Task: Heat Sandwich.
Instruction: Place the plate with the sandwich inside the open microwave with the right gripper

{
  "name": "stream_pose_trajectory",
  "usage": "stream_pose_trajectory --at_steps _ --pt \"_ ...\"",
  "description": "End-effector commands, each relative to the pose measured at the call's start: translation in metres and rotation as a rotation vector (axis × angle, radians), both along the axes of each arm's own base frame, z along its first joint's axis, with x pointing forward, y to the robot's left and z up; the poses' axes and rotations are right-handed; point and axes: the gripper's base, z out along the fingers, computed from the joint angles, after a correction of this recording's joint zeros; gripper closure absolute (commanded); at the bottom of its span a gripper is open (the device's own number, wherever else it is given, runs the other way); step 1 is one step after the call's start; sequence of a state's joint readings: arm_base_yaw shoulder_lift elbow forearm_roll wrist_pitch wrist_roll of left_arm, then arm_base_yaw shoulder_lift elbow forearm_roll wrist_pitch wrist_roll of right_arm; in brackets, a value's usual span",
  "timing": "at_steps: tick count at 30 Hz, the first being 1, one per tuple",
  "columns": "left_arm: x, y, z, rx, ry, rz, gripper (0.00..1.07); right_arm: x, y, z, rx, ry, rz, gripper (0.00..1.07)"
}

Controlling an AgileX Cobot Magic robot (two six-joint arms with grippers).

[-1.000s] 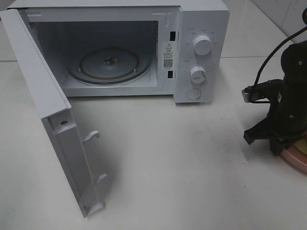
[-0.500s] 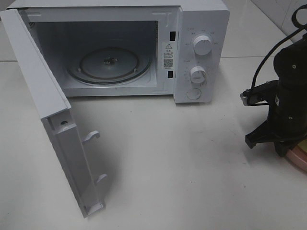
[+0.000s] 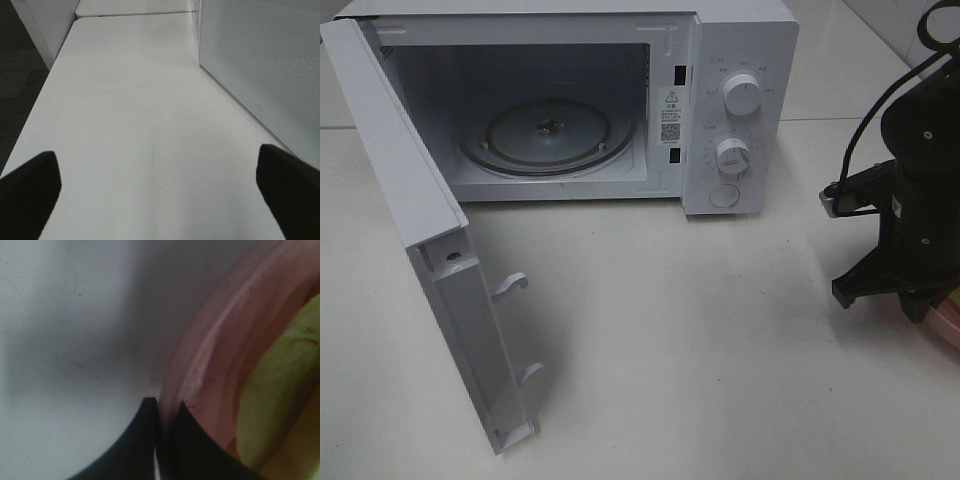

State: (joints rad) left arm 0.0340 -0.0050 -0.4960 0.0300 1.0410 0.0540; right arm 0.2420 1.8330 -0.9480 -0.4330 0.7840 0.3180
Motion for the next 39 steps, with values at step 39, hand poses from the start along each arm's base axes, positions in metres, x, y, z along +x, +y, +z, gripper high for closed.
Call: stream_pose_trajectory --at_steps 39 --pt "-0.004 0.0 0.0 -0.005 -0.03 0.004 0.07 -0.069 0.026 0.052 -0.059 -0.046 0.153 1.07"
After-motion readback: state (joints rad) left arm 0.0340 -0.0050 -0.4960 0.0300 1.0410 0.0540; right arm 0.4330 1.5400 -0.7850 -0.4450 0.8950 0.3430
